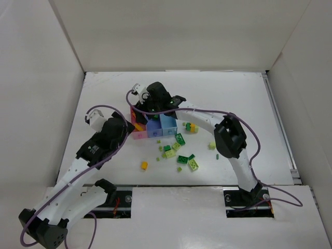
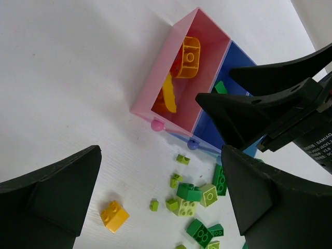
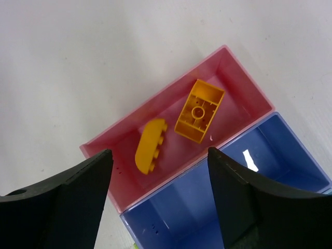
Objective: Sort the legos into containers by color
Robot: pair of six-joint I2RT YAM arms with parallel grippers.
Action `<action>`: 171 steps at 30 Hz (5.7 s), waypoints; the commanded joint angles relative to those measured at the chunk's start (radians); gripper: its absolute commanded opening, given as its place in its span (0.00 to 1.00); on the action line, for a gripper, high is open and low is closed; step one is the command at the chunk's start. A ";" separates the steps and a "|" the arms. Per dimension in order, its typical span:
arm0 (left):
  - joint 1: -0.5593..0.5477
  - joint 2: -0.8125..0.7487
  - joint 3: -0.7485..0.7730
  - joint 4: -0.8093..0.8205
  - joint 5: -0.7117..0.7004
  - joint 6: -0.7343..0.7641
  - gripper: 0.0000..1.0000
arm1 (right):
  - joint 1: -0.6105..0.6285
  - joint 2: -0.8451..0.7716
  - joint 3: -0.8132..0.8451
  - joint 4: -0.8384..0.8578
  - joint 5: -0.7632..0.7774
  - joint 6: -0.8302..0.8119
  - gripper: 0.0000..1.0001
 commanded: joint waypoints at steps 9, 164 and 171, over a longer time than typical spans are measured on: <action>-0.003 0.080 0.034 0.219 0.132 0.274 1.00 | -0.143 -0.340 -0.237 0.087 -0.034 0.016 0.81; -0.175 0.285 0.112 0.634 1.331 1.506 0.28 | -0.177 -1.095 -0.846 -0.011 -0.439 -0.291 0.25; -0.175 0.294 0.060 0.660 1.216 1.462 0.28 | -0.177 -1.104 -0.827 -0.011 -0.377 -0.291 0.00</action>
